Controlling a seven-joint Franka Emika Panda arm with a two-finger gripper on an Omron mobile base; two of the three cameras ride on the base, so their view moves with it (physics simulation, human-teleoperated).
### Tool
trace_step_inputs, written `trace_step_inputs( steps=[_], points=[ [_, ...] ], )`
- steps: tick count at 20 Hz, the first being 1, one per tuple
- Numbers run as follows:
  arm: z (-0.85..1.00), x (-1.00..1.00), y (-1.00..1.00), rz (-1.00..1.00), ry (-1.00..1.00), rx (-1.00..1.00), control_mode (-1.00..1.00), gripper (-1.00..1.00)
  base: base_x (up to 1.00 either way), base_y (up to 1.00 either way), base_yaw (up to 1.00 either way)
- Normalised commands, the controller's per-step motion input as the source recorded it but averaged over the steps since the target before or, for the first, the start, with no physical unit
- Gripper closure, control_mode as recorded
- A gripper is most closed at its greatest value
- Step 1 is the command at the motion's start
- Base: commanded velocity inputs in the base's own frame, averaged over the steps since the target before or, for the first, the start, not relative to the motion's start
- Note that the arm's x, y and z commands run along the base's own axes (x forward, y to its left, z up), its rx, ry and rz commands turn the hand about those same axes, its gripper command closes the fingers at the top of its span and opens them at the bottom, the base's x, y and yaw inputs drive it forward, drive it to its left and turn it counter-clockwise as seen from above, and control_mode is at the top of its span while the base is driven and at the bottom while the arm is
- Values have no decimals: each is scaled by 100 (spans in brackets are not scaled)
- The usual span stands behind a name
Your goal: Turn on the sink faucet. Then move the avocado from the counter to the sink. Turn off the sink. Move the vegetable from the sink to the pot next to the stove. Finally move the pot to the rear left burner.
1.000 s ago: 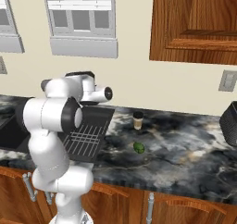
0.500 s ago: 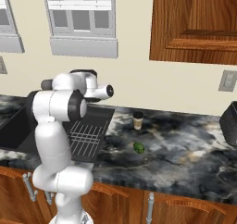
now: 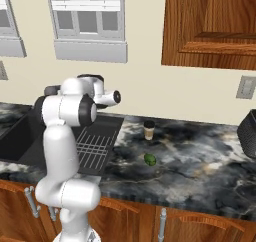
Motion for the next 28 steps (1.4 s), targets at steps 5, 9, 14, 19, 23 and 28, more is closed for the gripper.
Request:
trace_step_inputs(
  steps=[5, 9, 14, 19, 23, 28],
  points=[
    [-7, 28, 1, 0, 0, 0, -100, -100, 0, 0, 0],
    [-9, 22, 0, 0, 0, 0, -100, -100, 0, 0, 0],
    [-11, 22, 2, 0, 0, 0, -100, -100, 0, 0, 0],
    [-13, 21, 5, 0, 0, 0, -100, -100, 0, 0, 0],
    [-14, 18, 7, 0, 0, 0, -100, -100, 0, 0, 0],
    [-10, 15, 11, 0, 0, 0, -100, -100, 0, 0, 0]
  ],
)
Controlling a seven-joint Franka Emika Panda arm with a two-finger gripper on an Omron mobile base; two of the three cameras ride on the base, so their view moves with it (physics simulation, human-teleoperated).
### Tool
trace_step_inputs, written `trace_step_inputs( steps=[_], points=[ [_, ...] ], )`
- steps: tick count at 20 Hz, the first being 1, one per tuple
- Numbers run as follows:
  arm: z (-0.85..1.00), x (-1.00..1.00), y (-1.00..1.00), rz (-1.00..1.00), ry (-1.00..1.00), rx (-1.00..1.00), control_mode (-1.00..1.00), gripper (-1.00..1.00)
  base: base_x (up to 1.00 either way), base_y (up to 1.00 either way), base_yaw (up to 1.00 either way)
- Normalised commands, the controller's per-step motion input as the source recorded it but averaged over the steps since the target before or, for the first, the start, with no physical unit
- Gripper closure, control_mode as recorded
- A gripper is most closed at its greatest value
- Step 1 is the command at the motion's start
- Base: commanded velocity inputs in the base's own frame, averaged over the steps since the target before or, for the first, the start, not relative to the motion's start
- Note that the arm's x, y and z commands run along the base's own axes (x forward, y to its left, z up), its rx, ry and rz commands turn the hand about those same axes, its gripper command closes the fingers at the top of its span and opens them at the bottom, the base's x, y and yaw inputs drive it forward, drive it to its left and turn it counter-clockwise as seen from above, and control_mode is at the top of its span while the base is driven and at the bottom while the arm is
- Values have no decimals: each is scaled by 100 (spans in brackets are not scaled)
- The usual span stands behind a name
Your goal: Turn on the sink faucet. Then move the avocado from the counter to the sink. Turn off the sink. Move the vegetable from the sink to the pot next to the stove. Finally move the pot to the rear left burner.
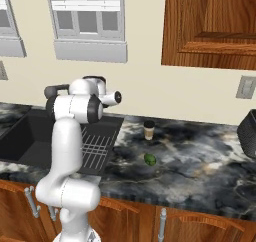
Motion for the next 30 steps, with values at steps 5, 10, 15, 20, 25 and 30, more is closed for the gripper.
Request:
trace_step_inputs(
  steps=[5, 10, 15, 20, 25, 30],
  points=[
    [0, 0, 20, 0, 0, 0, -100, -100, 0, 0, 0],
    [0, 0, 26, 0, 0, 0, -100, -100, 0, 0, 0],
    [0, 2, 27, 0, 2, 0, -100, -100, 0, 0, 0],
    [-7, 4, 27, 0, 3, 0, -100, -100, 0, 0, 0],
    [-5, 4, 26, 0, 4, 0, -100, 100, 0, 0, 0],
    [0, 0, 0, 0, 0, 0, -100, 100, 0, 0, 0]
  ],
)
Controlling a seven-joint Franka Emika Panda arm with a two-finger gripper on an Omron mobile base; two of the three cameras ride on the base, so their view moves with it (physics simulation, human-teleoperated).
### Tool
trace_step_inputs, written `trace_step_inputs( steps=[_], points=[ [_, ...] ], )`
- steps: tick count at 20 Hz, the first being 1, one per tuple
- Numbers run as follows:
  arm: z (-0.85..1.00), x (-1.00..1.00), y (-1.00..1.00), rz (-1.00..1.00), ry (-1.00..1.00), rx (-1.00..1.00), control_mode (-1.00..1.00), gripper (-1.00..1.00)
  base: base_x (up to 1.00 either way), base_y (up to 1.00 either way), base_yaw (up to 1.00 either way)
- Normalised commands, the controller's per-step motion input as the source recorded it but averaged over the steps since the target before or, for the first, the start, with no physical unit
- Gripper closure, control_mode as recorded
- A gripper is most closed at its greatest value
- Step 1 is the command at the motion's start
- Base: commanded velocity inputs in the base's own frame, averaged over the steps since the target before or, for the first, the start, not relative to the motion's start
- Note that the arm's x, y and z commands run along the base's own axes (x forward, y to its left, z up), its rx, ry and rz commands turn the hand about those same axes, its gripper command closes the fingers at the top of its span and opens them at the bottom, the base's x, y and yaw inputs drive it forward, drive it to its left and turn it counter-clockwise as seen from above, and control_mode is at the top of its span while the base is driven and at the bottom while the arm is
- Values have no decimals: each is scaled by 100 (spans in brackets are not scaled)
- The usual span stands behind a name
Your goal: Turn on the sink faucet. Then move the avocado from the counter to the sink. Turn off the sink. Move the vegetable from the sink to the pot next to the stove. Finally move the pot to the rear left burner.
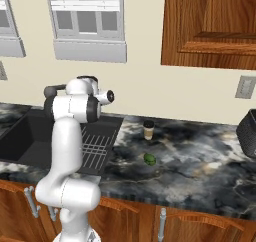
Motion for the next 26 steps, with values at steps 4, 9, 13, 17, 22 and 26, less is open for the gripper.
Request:
trace_step_inputs(
  steps=[4, 9, 13, 17, 22, 26],
  points=[
    [0, 0, 3, 0, -1, 0, -100, 100, 0, 0, 0],
    [-1, 0, -3, -18, 0, 0, -100, 100, 0, 0, 0],
    [-17, 0, -24, -25, 0, 0, -100, 100, 0, 0, 0],
    [-28, 0, -43, -22, 0, 1, -100, 100, 0, 0, 0],
    [-37, 1, -60, -16, 0, 2, -100, 100, 0, 0, 0],
    [-43, 2, -68, -14, 0, 3, -100, 100, 0, 0, 0]
  ],
)
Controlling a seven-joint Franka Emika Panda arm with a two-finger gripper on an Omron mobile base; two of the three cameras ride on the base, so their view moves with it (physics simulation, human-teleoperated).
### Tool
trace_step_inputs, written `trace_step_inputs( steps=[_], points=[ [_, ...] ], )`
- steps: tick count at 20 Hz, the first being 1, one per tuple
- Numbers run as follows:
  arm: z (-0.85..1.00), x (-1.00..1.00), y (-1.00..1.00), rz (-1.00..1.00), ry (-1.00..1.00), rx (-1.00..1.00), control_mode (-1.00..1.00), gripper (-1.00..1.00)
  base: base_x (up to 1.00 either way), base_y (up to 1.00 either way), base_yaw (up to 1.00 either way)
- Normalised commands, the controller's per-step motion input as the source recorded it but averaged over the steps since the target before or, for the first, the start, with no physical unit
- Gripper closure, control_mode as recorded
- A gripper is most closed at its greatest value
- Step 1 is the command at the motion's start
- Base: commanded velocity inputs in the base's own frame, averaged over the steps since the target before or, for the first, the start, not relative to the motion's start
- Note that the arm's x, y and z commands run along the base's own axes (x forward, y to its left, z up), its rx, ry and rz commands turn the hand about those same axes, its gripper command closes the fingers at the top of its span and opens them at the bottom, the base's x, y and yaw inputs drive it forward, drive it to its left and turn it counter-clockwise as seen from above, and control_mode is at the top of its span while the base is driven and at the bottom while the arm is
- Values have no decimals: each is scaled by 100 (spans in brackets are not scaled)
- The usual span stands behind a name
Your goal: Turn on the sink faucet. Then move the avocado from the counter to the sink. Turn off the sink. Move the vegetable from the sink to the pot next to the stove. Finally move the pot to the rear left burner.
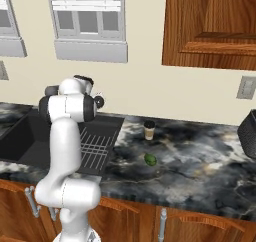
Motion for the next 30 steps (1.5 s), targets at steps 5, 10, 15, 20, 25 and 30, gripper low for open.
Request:
trace_step_inputs(
  steps=[5, 10, 15, 20, 25, 30],
  points=[
    [-45, 0, -69, -12, 0, 3, -100, 100, 0, 0, 0],
    [-48, 0, -69, -8, 0, 3, -100, 100, 0, 0, 0],
    [-53, 0, -67, -3, 0, 1, -100, 100, 0, 0, 0],
    [-59, 0, -69, -1, 0, 1, -100, 100, 0, 0, 0],
    [-62, 0, -69, 0, 0, 1, -100, 100, 0, 0, 0],
    [-67, -1, -70, 0, 1, 2, -100, 100, 0, 0, 0]
  ],
)
